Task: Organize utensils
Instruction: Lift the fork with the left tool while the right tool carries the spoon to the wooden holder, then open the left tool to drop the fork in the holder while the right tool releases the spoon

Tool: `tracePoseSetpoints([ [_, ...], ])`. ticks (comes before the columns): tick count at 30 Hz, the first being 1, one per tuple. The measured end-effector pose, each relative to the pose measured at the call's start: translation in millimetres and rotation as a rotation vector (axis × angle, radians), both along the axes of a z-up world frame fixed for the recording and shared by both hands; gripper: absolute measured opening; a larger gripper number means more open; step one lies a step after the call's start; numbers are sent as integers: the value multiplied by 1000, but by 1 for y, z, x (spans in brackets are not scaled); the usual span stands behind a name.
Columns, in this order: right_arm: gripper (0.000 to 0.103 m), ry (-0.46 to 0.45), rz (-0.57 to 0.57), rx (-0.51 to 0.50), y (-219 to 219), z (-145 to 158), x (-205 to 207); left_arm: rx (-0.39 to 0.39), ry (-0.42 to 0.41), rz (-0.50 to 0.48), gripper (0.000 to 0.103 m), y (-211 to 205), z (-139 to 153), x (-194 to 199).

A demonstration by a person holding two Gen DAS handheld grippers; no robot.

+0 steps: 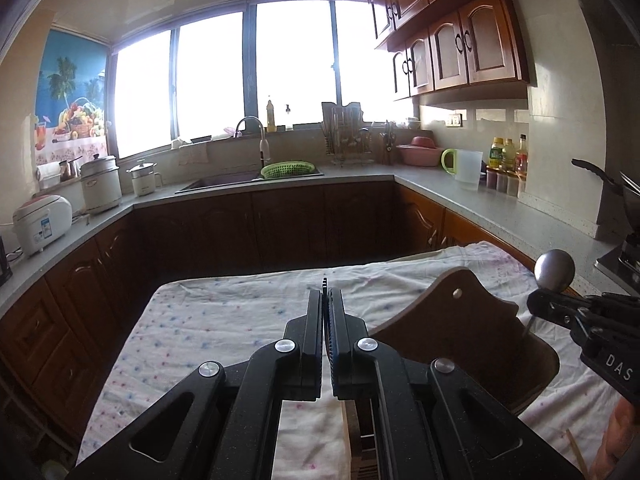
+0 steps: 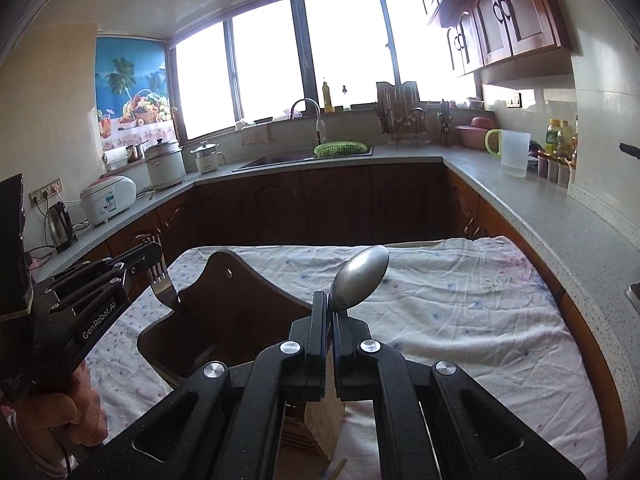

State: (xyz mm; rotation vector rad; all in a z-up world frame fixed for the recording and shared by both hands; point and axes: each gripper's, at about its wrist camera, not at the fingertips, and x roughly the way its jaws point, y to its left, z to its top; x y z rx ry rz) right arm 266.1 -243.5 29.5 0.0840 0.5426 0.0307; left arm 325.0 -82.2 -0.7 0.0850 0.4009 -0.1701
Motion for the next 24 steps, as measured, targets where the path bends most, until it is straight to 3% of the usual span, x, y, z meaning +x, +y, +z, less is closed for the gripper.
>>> tracePoseSetpoints([
  [6,2,32,11,2,5,-6,5,10,6,-26,2,28,21,1],
  [15,2,39,6,27,2,-4,6,5,13,-19,2,22,25,1],
  [18,5,36,4,50,-1,-2,4,-7,19,-18,9,24,28,-1],
  [21,8,40,-4,86,-6,-1,2,-24,17,7,44,30,34,-6],
  [22,14,40,-9,100,-9,0,1,-35,8,16,62,33,37,-9],
  [23,19,39,-15,112,-11,1,-1,-42,-3,27,70,36,39,-13],
  [24,34,31,-20,128,-14,2,-4,-47,-9,33,72,38,41,-17],
])
